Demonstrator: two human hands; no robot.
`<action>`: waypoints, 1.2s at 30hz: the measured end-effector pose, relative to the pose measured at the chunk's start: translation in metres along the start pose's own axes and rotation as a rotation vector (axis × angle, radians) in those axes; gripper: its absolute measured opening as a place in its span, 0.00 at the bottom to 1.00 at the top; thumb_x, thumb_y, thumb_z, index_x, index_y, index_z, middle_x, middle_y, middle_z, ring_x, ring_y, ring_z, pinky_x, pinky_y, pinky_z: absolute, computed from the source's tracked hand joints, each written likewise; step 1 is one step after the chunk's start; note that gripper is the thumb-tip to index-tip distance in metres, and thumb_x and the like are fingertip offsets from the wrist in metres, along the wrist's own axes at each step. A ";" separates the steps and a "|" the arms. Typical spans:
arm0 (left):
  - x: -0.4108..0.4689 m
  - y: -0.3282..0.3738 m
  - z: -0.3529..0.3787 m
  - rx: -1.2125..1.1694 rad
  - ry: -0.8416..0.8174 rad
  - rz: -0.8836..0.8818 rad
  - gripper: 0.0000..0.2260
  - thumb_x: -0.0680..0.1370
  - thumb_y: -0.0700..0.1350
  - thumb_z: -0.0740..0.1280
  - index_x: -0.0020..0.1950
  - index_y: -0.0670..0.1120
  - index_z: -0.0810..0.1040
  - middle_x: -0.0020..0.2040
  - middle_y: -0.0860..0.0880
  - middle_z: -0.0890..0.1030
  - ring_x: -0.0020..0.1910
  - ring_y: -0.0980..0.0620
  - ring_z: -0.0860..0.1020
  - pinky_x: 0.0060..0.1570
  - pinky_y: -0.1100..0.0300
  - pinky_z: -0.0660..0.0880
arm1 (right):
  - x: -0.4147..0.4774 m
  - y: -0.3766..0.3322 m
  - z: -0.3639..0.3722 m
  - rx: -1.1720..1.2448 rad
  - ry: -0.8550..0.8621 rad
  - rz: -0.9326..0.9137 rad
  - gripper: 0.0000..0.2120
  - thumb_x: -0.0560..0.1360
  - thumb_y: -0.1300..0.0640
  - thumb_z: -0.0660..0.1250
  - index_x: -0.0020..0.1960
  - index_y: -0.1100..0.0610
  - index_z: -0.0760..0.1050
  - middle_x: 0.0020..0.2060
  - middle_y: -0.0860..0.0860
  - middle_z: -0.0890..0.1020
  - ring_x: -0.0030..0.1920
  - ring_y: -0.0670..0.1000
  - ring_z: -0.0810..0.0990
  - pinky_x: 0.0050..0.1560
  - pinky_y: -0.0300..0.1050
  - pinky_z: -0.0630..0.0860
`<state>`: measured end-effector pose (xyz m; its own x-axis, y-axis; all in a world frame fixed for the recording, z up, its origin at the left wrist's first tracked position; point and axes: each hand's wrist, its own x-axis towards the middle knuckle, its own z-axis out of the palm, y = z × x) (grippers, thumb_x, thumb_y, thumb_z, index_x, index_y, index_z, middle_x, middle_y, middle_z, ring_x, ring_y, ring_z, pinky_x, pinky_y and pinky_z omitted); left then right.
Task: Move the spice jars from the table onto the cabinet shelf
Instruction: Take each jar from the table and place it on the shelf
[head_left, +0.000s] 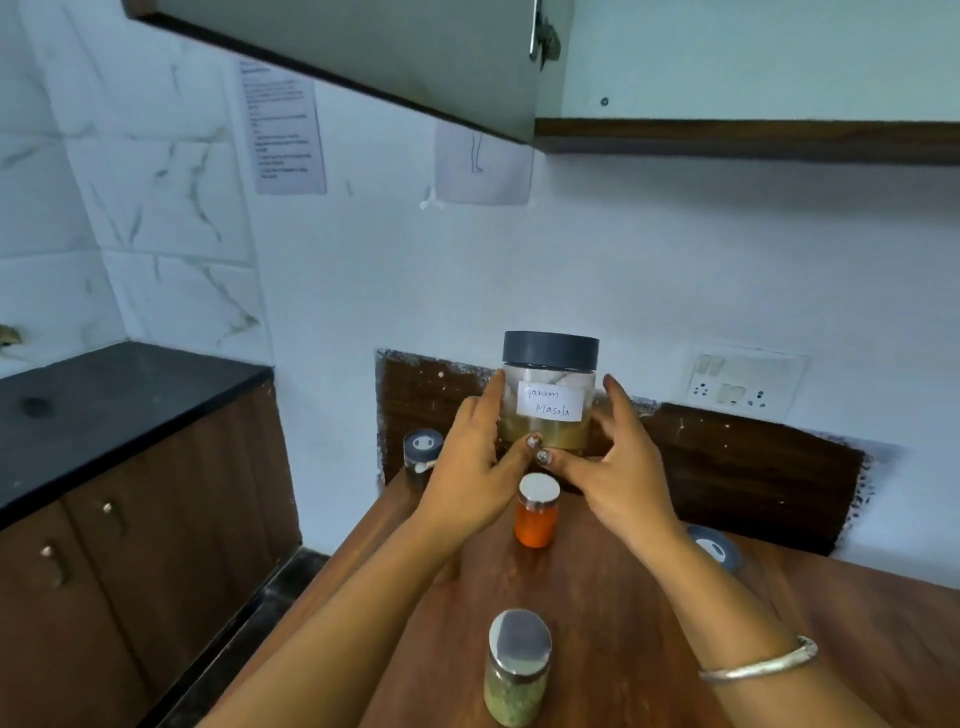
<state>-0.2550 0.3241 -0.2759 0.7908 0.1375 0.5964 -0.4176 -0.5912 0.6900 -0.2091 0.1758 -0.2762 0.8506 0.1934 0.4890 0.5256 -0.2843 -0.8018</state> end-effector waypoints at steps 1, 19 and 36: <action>0.012 0.000 0.000 0.004 -0.006 0.029 0.29 0.76 0.46 0.66 0.73 0.58 0.56 0.57 0.56 0.71 0.56 0.61 0.70 0.52 0.74 0.66 | 0.009 -0.003 -0.003 -0.015 0.015 -0.004 0.46 0.64 0.53 0.77 0.75 0.50 0.55 0.60 0.40 0.74 0.56 0.36 0.70 0.41 0.15 0.65; 0.263 0.065 0.002 0.121 0.158 0.312 0.30 0.79 0.45 0.62 0.76 0.54 0.50 0.72 0.48 0.64 0.69 0.49 0.67 0.63 0.58 0.68 | 0.227 -0.077 -0.058 -0.171 0.302 -0.378 0.30 0.69 0.51 0.73 0.68 0.52 0.66 0.61 0.48 0.75 0.53 0.43 0.72 0.47 0.26 0.68; 0.397 0.061 0.012 0.042 0.268 0.256 0.15 0.79 0.39 0.62 0.65 0.44 0.66 0.60 0.45 0.78 0.59 0.48 0.76 0.54 0.58 0.75 | 0.367 -0.088 -0.069 -0.450 0.432 -0.441 0.18 0.75 0.51 0.66 0.62 0.56 0.68 0.56 0.53 0.77 0.54 0.53 0.76 0.47 0.44 0.71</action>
<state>0.0386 0.3330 -0.0023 0.5158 0.1804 0.8375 -0.5637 -0.6647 0.4904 0.0579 0.2072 -0.0026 0.4427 0.0194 0.8965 0.6952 -0.6388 -0.3295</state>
